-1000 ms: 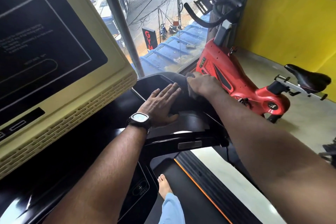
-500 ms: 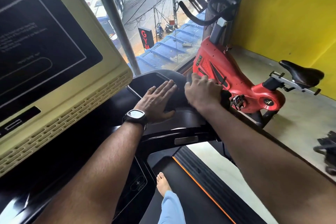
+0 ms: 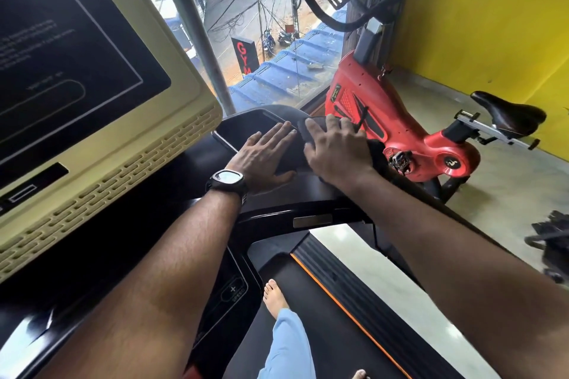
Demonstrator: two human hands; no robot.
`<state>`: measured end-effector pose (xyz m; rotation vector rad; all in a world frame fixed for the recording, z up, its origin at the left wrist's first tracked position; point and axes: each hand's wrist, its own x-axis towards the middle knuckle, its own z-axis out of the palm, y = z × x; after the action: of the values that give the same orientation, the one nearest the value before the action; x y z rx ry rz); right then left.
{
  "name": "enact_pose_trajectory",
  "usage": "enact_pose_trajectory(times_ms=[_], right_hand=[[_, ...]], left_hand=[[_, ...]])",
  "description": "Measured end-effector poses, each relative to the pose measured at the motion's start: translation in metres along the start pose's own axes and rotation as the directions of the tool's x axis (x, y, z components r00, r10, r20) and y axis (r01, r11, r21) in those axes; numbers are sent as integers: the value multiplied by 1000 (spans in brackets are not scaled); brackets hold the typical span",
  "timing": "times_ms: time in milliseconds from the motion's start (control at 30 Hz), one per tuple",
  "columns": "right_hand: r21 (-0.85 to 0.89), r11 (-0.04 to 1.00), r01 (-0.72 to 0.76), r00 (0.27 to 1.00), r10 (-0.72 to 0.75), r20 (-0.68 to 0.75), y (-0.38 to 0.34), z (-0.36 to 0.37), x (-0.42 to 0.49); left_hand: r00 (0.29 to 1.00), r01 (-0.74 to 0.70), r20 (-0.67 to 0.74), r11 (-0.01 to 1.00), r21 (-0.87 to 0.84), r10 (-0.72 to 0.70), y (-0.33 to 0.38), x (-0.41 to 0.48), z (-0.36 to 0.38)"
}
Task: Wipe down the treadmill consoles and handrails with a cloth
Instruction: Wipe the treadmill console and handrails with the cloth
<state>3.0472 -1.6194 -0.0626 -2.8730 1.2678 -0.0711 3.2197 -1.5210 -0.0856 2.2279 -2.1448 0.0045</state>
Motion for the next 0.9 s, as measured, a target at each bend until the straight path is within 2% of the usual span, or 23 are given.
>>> enact_pose_trajectory(times_ms=[67,100,167,267,333,400,433,500,567,700,767,833,900], right_hand=[[181,969,-171,982,153,108,10,-10,15],[201,943,-265,960,240,141,11,-11,17],[77,946,-316,948,311,72,3,-7,4],[-99,988,-119,992,115,-51,-7,6,-24],[-58,998,-29,998,26,-49,3,3,-16],[57,998,-37,999,36,12,13,-5,-4],[36,999,-21,1000,21,4,16,-4,-5],[-87,987,137,988,-143,-66,18,1,-17],[-185,908,377,911,-400,-105,25,7,-32],[-295,629,719,652,-757,-26,42,0,-39],[-333,460,823,504,-862,57,43,-2,-35],[-350,308,885,395,-894,211,40,-7,-23],[-443,91,892,273,-889,369,33,-13,-7]], left_hand=[[1000,-3,-3,1000,-8,3,-1,-1,0],[1000,-5,-7,1000,-11,4,-1,-1,1],[1000,-4,2,1000,-13,4,-2,-1,1],[1000,2,10,1000,-14,-2,-3,1,1],[1000,0,13,1000,-18,0,-2,0,1],[1000,-2,16,999,-33,2,-2,-1,0],[1000,-6,19,999,-45,7,-2,-1,-1],[1000,-10,29,997,-76,12,-2,-2,-3],[999,-4,36,993,-116,8,-3,-2,-6],[1000,-12,17,975,-222,16,-2,-4,-12],[1000,-21,5,964,-265,23,-3,-4,-14],[1000,-19,3,961,-278,21,-3,-4,-14],[1000,-13,-6,956,-295,11,-2,-3,-14]])
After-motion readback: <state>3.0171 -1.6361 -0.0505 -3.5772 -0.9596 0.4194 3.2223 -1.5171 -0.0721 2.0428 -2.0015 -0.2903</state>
